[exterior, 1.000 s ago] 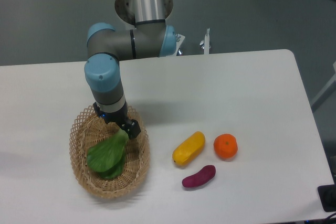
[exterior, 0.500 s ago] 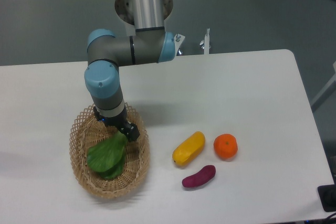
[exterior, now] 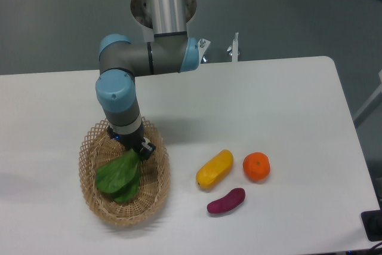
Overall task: Pick up the green vegetable from the basket
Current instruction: 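Lower the gripper onto the bok choy stem and close it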
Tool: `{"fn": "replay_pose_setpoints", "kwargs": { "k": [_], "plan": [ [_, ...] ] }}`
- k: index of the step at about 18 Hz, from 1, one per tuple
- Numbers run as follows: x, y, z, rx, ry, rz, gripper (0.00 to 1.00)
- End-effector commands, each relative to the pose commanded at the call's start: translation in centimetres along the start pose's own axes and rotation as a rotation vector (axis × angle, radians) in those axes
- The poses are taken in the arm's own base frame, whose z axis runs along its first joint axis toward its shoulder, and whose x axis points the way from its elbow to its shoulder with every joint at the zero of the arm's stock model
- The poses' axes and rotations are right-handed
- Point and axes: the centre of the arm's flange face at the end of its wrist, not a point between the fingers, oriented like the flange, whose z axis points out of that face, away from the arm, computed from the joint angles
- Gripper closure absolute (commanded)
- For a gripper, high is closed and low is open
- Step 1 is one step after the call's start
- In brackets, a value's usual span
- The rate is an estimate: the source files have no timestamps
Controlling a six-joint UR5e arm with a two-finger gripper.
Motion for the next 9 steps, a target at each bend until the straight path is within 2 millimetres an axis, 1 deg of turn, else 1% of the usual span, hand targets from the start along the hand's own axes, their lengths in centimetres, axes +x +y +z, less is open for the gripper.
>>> {"fn": "replay_pose_setpoints", "kwargs": {
  "k": [5, 7, 9],
  "plan": [
    [-0.26, -0.17, -0.64, 0.011, -0.008, 0.0, 0.53],
    [-0.34, -0.25, -0.85, 0.014, -0.011, 0.0, 0.56],
    [-0.45, -0.24, -1.08, 0.018, -0.015, -0.002, 0.56]
  ]
}}
